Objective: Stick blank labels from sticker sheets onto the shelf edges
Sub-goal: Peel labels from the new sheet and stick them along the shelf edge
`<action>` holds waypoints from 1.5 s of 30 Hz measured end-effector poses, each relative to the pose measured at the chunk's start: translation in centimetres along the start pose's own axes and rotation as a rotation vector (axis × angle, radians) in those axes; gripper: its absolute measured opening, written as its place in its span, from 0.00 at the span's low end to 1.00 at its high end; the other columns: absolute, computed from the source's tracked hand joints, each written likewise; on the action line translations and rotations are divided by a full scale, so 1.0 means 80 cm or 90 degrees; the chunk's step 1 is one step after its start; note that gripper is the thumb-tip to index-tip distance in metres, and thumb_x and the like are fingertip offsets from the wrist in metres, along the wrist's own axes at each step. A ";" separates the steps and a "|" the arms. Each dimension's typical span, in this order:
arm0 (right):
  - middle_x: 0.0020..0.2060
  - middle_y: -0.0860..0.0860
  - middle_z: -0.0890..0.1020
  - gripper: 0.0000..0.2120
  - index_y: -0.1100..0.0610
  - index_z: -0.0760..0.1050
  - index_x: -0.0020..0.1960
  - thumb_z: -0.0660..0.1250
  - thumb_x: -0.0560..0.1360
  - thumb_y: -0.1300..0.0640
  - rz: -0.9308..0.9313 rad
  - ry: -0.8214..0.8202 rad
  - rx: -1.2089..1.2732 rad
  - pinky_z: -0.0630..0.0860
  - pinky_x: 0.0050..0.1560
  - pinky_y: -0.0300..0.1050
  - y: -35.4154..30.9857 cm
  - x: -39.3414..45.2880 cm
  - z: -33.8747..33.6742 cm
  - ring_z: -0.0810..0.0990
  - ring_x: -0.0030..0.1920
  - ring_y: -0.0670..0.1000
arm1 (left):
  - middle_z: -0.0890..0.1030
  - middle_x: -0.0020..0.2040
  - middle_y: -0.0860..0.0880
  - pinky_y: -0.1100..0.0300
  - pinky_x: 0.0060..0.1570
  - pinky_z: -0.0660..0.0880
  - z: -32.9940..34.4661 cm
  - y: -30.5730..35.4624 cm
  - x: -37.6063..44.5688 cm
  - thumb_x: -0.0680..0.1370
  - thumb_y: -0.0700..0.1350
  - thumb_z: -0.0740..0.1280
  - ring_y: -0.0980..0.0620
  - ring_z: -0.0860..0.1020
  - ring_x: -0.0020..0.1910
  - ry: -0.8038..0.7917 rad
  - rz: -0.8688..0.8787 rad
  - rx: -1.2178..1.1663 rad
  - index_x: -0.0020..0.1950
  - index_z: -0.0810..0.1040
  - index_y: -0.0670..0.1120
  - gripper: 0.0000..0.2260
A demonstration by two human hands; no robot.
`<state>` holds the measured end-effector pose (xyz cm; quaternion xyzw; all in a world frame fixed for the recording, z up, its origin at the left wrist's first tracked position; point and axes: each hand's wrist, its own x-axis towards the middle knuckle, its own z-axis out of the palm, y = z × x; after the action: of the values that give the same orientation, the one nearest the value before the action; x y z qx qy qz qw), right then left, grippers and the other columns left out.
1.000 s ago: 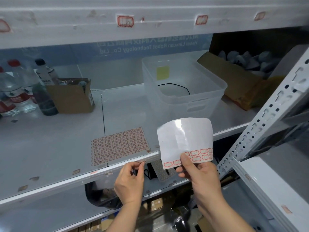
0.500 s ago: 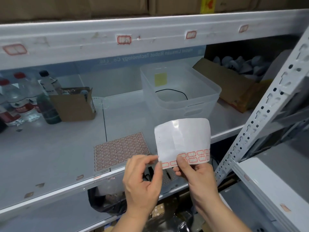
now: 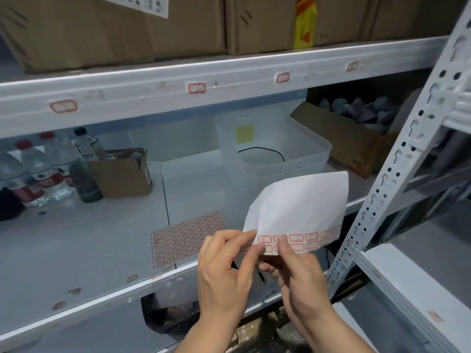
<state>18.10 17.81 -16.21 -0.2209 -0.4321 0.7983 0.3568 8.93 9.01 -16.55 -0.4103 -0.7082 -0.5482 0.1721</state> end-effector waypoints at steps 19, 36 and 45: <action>0.41 0.62 0.88 0.16 0.62 0.88 0.43 0.75 0.67 0.49 -0.064 0.056 -0.127 0.83 0.43 0.42 -0.003 -0.001 0.008 0.87 0.41 0.53 | 0.87 0.45 0.60 0.58 0.47 0.81 -0.007 0.008 0.004 0.71 0.46 0.78 0.63 0.84 0.46 0.055 -0.049 -0.042 0.44 0.89 0.51 0.03; 0.36 0.57 0.88 0.13 0.61 0.88 0.44 0.74 0.68 0.52 -0.035 0.028 -0.080 0.82 0.38 0.38 -0.004 0.003 0.001 0.85 0.35 0.48 | 0.81 0.43 0.58 0.58 0.41 0.79 -0.010 0.010 0.017 0.75 0.43 0.74 0.54 0.82 0.42 -0.029 -0.060 -0.106 0.42 0.84 0.49 0.02; 0.37 0.59 0.87 0.12 0.62 0.87 0.45 0.75 0.69 0.53 0.007 0.020 -0.034 0.82 0.37 0.37 -0.003 0.007 -0.005 0.86 0.37 0.50 | 0.81 0.44 0.54 0.64 0.43 0.77 -0.007 0.005 0.019 0.76 0.41 0.73 0.56 0.81 0.43 -0.062 -0.020 -0.105 0.43 0.84 0.46 0.02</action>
<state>18.06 18.54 -16.27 -0.2450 -0.4464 0.7850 0.3529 8.21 9.10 -15.10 -0.4381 -0.6744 -0.5869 0.0942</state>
